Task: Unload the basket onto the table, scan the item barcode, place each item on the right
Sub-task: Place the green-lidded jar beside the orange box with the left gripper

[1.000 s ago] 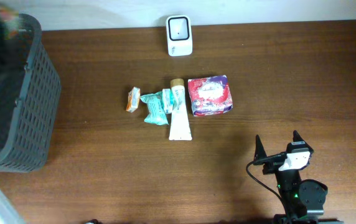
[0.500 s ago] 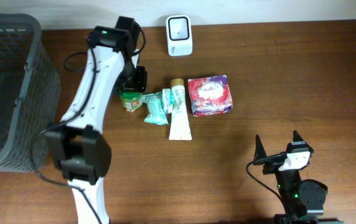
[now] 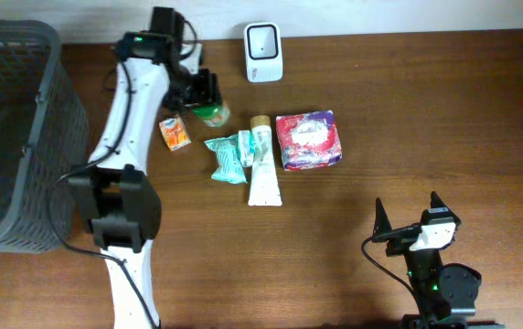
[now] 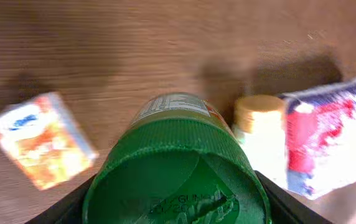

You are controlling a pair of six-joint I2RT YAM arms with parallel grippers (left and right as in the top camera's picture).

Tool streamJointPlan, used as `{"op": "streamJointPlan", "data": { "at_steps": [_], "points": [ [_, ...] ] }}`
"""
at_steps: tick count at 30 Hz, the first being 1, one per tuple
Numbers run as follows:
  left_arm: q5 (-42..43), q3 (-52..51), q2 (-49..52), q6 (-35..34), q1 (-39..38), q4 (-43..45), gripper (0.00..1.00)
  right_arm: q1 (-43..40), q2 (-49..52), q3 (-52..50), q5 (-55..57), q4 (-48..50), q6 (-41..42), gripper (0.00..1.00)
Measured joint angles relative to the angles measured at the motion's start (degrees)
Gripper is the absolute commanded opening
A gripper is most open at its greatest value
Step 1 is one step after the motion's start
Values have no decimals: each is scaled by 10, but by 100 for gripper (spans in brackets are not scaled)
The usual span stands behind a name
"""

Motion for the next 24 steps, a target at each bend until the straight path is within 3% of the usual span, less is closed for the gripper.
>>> {"op": "streamJointPlan", "data": {
  "at_steps": [3, 6, 8, 9, 13, 15, 18, 20, 24],
  "points": [
    [-104, -12, 2, 2, -56, 7, 67, 0, 0, 0, 0, 0, 0, 99],
    [-200, -17, 41, 1, -55, 37, 70, 0, 0, 0, 0, 0, 0, 98],
    [-206, -19, 70, -1, -44, 36, 77, 0, 0, 0, 0, 0, 0, 99],
    [-201, -19, 75, -3, -40, 35, 99, 0, 0, 0, 0, 0, 0, 99],
    [-187, -11, 79, -6, -46, 9, 99, 0, 0, 0, 0, 0, 0, 99],
    [-184, 70, 87, -6, -48, -72, 99, 0, 0, 0, 0, 0, 0, 98],
    [-155, 376, 97, -6, -48, -228, 99, 0, 0, 0, 0, 0, 0, 99],
    [-128, 495, 76, -5, -48, -251, 99, 0, 0, 0, 0, 0, 0, 99],
    [-16, 482, -4, 20, -48, -254, 99, 0, 0, 0, 0, 0, 0, 99]
  ]
}}
